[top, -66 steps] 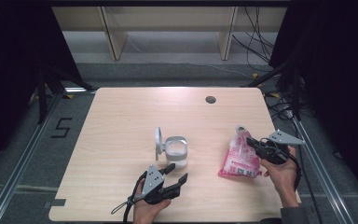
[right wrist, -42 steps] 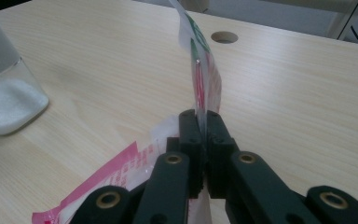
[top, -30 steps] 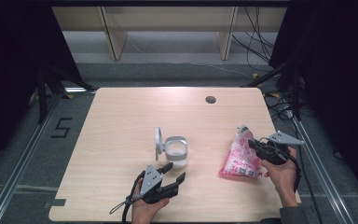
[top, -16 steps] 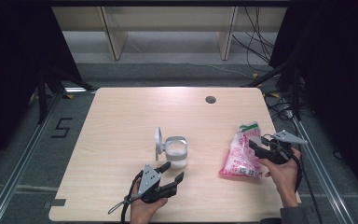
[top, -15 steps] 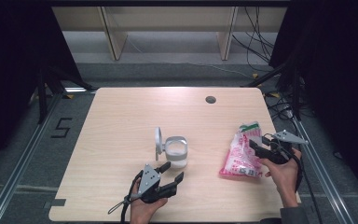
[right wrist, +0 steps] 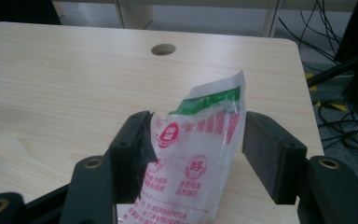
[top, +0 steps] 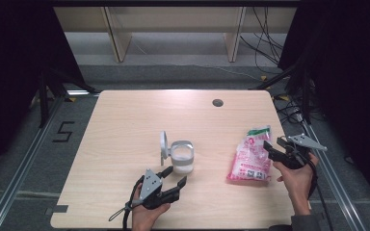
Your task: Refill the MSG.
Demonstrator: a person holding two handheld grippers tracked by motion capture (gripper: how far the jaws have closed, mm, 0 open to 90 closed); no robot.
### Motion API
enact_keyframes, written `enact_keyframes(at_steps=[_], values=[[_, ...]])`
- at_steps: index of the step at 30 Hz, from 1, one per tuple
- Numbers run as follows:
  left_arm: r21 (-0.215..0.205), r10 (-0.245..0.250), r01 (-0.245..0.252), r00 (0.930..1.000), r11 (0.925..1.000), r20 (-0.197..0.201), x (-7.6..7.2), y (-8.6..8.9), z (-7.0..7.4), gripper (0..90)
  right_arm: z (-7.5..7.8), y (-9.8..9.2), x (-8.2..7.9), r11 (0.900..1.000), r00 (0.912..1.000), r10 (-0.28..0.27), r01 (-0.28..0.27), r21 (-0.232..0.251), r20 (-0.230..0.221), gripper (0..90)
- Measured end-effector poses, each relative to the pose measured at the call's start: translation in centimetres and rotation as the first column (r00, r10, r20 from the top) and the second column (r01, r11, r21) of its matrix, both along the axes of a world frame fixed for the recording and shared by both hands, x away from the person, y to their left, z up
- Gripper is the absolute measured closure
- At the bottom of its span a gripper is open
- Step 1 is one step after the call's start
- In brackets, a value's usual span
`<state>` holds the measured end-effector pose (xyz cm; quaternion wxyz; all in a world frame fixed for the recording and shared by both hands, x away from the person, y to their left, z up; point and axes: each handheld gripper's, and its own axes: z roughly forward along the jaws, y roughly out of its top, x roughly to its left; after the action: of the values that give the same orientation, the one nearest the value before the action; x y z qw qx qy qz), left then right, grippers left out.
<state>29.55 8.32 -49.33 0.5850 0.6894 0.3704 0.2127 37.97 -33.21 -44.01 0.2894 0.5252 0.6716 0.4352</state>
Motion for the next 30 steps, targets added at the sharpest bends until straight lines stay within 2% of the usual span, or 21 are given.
enact_keyframes(at_steps=[1,2,4,5,8,9,10,11,12,13,15,16,18,20,21,24,25,27,28,29,30], values=[[0.005,0.0,0.0,1.0,1.0,-0.003,0.0,0.0,0.0,38.6,0.1,0.3,-0.2,1.0,0.9999,-0.015,0.015,0.015,-0.007,43.1],[0.002,0.0,0.0,1.0,1.0,-0.001,0.0,0.0,0.1,38.6,0.1,0.2,-0.1,1.0,1.0,0.002,-0.002,0.0,0.005,42.9],[0.005,-0.001,0.001,1.0,1.0,0.004,0.0,0.1,0.1,38.6,0.3,0.7,-0.3,1.0,0.9998,0.001,-0.002,0.017,0.02,42.8],[0.003,0.003,-0.003,1.0,1.0,0.004,0.0,0.1,0.1,38.6,0.4,0.8,-0.5,1.0,0.9995,0.023,-0.023,0.0,0.022,42.6],[-0.002,0.006,-0.006,0.9999,1.0,0.012,0.1,0.3,0.1,38.6,0.5,1.8,-0.7,0.998,0.9974,0.063,-0.064,0.026,0.035,42.8],[0.0,0.017,-0.017,0.9999,0.9999,0.001,0.1,0.4,0.2,38.6,0.5,2.1,-0.8,0.996,0.9954,0.086,-0.086,0.007,0.042,42.9],[0.007,0.014,-0.014,0.9999,0.9999,0.005,0.1,0.5,0.2,38.6,0.5,2.5,-0.9,0.995,0.9936,0.104,-0.104,0.01,0.044,42.9],[0.001,0.022,-0.022,0.9998,0.9998,-0.001,0.1,0.5,0.2,38.6,0.5,2.9,-1.0,0.991,0.9901,0.133,-0.133,0.009,0.046,42.9],[0.005,0.024,-0.024,0.9997,0.9997,0.003,0.2,0.7,0.2,38.6,0.4,3.6,-1.2,0.988,0.9872,0.152,-0.153,0.032,0.049,42.8],[-0.008,0.02,-0.02,0.9997,0.9998,0.011,0.3,0.7,0.2,38.6,0.3,4.0,-1.2,0.983,0.9821,0.183,-0.184,0.022,0.044,42.7],[0.004,0.031,-0.031,0.9995,0.9995,0.0,0.2,0.9,0.4,38.6,0.1,4.9,-1.5,0.976,0.9757,0.216,-0.217,0.029,0.035,42.3],[-0.002,0.036,-0.036,0.9994,0.9994,0.002,0.2,0.9,0.3,38.6,-0.1,5.3,-1.4,0.97,0.9696,0.242,-0.243,0.025,0.037,41.8],[0.003,0.032,-0.032,0.9995,0.9995,-0.001,0.3,1.0,0.4,38.6,-0.4,6.1,-1.7,0.96,0.9622,0.272,-0.272,0.058,0.02,41.3],[0.003,0.034,-0.034,0.9994,0.9994,-0.004,0.3,1.1,0.4,38.6,-0.7,6.6,-1.7,0.952,0.9521,0.305,-0.306,0.026,0.015,40.9],[-0.006,0.039,-0.039,0.9992,0.9992,-0.01,0.3,1.0,0.4,38.6,-0.8,7.0,-1.9,0.95,0.9502,0.312,-0.311,0.036,-0.004,40.9],[-0.001,0.037,-0.037,0.9993,0.9993,-0.009,0.3,1.2,0.6,38.6,-1.2,7.5,-1.9,0.935,0.9351,0.354,-0.354,-0.014,0.008,40.8],[-0.004,0.04,-0.04,0.9992,0.9992,-0.008,0.3,1.2,0.6,38.6,-1.3,7.8,-2.2,0.937,0.9366,0.35,-0.35,0.008,-0.01,40.8],[-0.011,0.047,-0.047,0.9989,0.9989,-0.008,0.3,1.4,0.6,38.6,-1.5,8.1,-2.4,0.931,0.9308,0.365,-0.364,0.018,-0.028,40.5],[-0.004,0.05,-0.05,0.9987,0.9988,-0.011,0.3,1.5,0.7,38.4,-1.7,8.0,-2.2,0.922,0.9225,0.386,-0.386,-0.011,-0.008,40.3],[-0.009,0.057,-0.057,0.9984,0.9983,-0.009,0.3,1.6,0.7,38.5,-1.7,8.2,-2.3,0.925,0.925,0.38,-0.38,-0.007,-0.013,40.1],[-0.008,0.059,-0.059,0.9982,0.9982,-0.008,0.3,1.8,0.8,38.5,-1.8,8.3,-2.4,0.924,0.9233,0.383,-0.383,-0.008,-0.028,39.7]])
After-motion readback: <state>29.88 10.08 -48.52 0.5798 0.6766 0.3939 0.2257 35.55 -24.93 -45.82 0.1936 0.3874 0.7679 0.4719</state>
